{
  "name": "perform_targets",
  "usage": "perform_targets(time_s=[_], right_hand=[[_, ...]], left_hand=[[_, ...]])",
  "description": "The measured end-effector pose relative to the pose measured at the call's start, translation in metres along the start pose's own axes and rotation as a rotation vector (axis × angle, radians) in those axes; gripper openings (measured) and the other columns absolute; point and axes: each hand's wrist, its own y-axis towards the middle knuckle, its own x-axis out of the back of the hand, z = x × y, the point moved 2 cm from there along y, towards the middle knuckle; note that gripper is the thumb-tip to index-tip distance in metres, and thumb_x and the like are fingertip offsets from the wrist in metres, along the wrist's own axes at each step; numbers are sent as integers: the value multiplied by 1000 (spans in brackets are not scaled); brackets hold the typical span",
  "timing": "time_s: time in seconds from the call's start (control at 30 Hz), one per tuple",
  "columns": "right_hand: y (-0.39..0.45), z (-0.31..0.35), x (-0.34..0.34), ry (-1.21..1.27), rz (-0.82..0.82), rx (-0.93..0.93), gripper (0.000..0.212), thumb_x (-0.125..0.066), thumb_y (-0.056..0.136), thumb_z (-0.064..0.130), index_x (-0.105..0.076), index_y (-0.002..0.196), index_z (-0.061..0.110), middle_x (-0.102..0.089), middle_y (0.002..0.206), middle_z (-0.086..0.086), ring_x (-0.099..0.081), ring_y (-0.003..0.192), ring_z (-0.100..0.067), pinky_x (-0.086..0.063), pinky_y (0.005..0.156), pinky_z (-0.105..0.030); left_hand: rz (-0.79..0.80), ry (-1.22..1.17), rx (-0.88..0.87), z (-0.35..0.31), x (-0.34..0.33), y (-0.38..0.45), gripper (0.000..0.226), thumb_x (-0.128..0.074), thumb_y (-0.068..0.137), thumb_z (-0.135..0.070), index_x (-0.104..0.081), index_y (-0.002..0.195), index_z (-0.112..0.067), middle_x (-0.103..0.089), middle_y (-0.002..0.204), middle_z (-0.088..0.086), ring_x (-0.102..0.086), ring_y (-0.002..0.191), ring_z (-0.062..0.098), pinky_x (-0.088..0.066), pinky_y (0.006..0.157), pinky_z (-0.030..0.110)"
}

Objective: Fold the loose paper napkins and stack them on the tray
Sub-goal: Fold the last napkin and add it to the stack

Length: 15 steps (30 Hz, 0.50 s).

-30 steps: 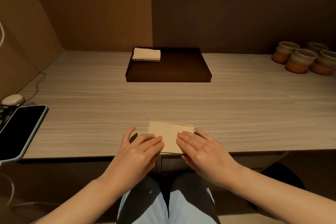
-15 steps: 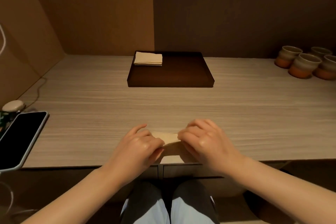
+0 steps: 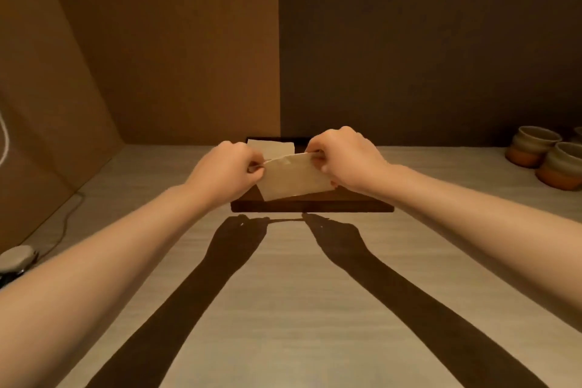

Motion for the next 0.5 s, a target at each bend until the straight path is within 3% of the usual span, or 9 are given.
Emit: perform_targets(time_s=[0.07, 0.13, 0.27, 0.4, 0.5], right_hand=[[37, -12, -11, 134, 38, -56, 21, -58, 96, 12, -67, 115, 13, -67, 104, -6, -66, 61, -12, -58, 58, -26], [71, -22, -21, 190, 72, -83, 22, -56, 97, 9, -66, 116, 8, -67, 103, -10, -71, 67, -15, -60, 58, -28], [122, -33, -34, 107, -21, -76, 25, -55, 95, 7, -68, 116, 8, -68, 108, -12, -66, 93, -27, -58, 75, -38], [151, -42, -56, -17, -184, -4, 29, -59, 91, 5, -70, 115, 15, -71, 102, -8, -66, 90, -27, -57, 73, -38], [161, -50, -83, 22, -267, 55, 31, -56, 92, 3, -69, 118, 15, -73, 103, -9, -67, 92, -29, -57, 77, -42]], left_hand=[[2, -73, 110, 18, -4, 33, 20, -58, 94, -24, -70, 107, -17, -70, 92, 2, -67, 72, 12, -58, 67, 31], [-2, -211, 210, 35, -12, 61, 15, -58, 94, -20, -70, 100, -13, -70, 87, 4, -69, 62, 10, -58, 68, 31], [-108, -280, 292, 61, -25, 108, 15, -59, 93, -17, -72, 97, -11, -71, 86, 4, -65, 80, 13, -50, 71, 28], [-311, -235, 297, 75, -31, 138, 21, -55, 95, -13, -70, 108, -9, -68, 106, 10, -61, 97, 22, -50, 83, 33], [-465, -157, 156, 86, -39, 145, 25, -55, 94, -10, -67, 116, -10, -69, 112, 11, -63, 103, 23, -49, 95, 37]])
